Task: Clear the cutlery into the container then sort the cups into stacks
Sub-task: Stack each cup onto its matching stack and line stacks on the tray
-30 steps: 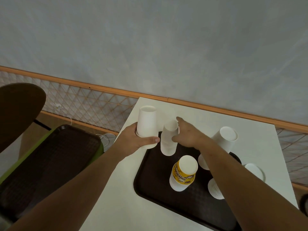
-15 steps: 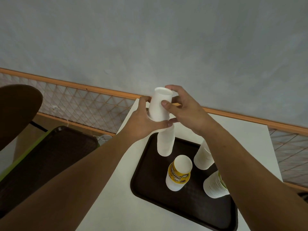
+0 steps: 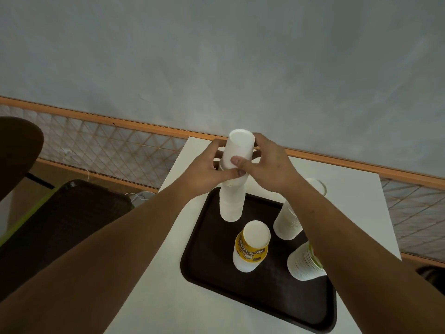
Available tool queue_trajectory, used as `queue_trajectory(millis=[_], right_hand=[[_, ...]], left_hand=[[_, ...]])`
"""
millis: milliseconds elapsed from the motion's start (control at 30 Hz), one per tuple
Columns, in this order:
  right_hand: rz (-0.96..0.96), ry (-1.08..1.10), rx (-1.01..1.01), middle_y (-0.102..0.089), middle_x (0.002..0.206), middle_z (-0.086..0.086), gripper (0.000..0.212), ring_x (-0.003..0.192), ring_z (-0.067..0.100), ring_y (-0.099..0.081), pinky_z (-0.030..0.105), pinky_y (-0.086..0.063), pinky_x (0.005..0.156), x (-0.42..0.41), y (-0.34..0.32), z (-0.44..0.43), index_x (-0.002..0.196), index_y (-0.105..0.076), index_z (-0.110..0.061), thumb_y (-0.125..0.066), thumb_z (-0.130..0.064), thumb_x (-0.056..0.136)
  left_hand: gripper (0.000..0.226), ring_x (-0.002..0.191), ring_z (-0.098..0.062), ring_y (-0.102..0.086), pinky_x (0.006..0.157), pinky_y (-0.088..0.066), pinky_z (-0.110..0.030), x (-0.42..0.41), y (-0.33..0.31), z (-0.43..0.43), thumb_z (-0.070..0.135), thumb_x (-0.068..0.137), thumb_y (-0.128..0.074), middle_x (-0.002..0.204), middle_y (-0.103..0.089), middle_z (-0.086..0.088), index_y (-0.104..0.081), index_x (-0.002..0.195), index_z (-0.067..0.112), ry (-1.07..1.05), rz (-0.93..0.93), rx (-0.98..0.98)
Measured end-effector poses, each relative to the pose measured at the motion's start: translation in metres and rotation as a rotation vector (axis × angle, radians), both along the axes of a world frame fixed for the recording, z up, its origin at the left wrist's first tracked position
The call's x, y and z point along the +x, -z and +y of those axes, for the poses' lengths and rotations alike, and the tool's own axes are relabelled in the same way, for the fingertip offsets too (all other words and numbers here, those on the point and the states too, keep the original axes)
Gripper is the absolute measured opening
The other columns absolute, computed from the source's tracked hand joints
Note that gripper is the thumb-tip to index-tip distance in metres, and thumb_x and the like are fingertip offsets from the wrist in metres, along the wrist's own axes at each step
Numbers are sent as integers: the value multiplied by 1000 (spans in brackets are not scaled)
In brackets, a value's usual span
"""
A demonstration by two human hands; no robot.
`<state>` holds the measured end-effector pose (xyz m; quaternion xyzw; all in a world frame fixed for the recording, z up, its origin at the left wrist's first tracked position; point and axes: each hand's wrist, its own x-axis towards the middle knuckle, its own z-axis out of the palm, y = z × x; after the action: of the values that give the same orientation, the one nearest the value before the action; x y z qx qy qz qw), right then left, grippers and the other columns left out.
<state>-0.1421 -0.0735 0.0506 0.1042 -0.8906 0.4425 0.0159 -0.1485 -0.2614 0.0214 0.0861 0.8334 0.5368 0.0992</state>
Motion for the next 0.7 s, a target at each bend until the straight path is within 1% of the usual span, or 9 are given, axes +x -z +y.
queue_trajectory(millis=[67,200,300,367,433,500,567,633,700], right_hand=[[-19,-6,9,-61,131,-7,60,106,10,-57,22,-46,85,2,11,-3,139,-51,-24,-76,-41,88],[-65,-24,90,-60,136,-6,63,110,9,-53,28,-45,91,4,33,-6,140,-50,-26,-77,-43,85],[-165,-61,120,-59,137,-4,65,117,16,-57,27,-44,88,3,46,-5,140,-49,-24,-77,-44,85],[-195,-48,120,-58,135,-3,67,114,15,-57,28,-45,86,2,49,-6,140,-49,-23,-75,-49,84],[-164,0,133,-57,130,-1,63,107,14,-57,26,-48,84,1,49,-6,135,-50,-22,-74,-50,84],[-134,8,143,-57,125,-1,55,103,13,-57,25,-49,82,1,47,-7,128,-52,-22,-75,-47,85],[-142,-14,161,-58,119,-4,51,100,11,-56,22,-49,79,-1,44,-6,125,-54,-22,-76,-45,85],[-167,-34,181,-58,114,-8,47,96,9,-55,17,-44,72,-2,40,-5,122,-55,-22,-77,-43,86],[-193,-50,188,-58,113,-10,46,95,8,-55,16,-43,70,-3,38,-4,121,-55,-23,-77,-41,86]], left_hand=[[78,120,-17,-64,99,-57,-49,1,10,-2,49,73,-87,134,-62,9,-44,137,36,4,-9,-11],[81,132,-15,-54,111,-46,-53,4,31,-6,53,73,-83,141,-57,12,-45,141,34,9,-23,-139],[77,135,-14,-48,113,-43,-51,8,38,-10,40,78,-85,144,-54,13,-45,144,36,16,-36,-178],[82,131,-12,-50,109,-46,-43,11,36,-13,31,80,-86,142,-54,13,-39,147,42,2,6,-119],[83,127,-9,-53,102,-49,-33,13,32,-13,28,82,-85,138,-56,15,-39,147,47,0,76,-74],[69,124,-8,-56,97,-53,-31,14,30,-13,24,84,-84,134,-58,17,-50,141,43,24,149,-62],[52,117,-8,-59,93,-58,-32,14,30,-12,20,85,-83,128,-61,15,-62,131,33,40,211,-84],[45,111,-8,-61,91,-59,-30,14,30,-10,18,84,-83,123,-63,11,-67,124,27,36,226,-110],[43,109,-10,-61,90,-59,-29,12,30,-10,18,83,-84,120,-63,9,-68,122,26,41,230,-138]])
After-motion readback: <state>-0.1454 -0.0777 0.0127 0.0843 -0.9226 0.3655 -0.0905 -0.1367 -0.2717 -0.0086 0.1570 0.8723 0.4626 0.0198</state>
